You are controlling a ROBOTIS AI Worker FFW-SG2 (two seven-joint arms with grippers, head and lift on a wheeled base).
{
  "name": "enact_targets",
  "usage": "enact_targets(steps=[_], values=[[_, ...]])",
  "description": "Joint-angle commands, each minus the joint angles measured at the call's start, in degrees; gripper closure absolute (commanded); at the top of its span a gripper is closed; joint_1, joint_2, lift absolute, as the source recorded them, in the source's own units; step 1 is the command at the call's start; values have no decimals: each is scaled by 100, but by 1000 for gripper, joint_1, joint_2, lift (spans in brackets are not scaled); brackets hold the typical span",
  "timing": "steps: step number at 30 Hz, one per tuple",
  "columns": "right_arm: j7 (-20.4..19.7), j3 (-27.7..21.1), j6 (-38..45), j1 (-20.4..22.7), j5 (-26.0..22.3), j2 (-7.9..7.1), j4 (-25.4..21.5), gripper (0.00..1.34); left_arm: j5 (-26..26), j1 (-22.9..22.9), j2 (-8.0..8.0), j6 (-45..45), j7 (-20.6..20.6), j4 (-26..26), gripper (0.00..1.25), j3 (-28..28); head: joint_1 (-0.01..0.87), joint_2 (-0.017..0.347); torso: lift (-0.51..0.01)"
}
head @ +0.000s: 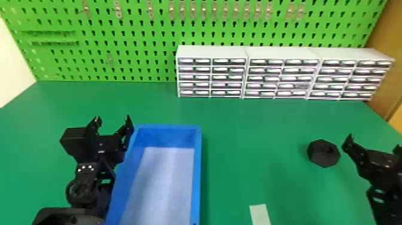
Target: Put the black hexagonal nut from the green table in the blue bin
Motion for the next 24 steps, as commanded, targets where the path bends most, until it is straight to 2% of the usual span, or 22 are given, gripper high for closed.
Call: enact_targets(steps=[1,17,24], values=[[0,22,8,-1,3,1,0,156,0,-6,0,0,-1,0,475,9,657,57,-95],[0,83,34,-1,-32,18,-9,156,-9,-15,0,0,-1,0,475,9,657,57,-95],[18,233,491,-1,-85,-96,-167,156,-9,-50,0,-9,-1,0,475,18,657,57,-95]])
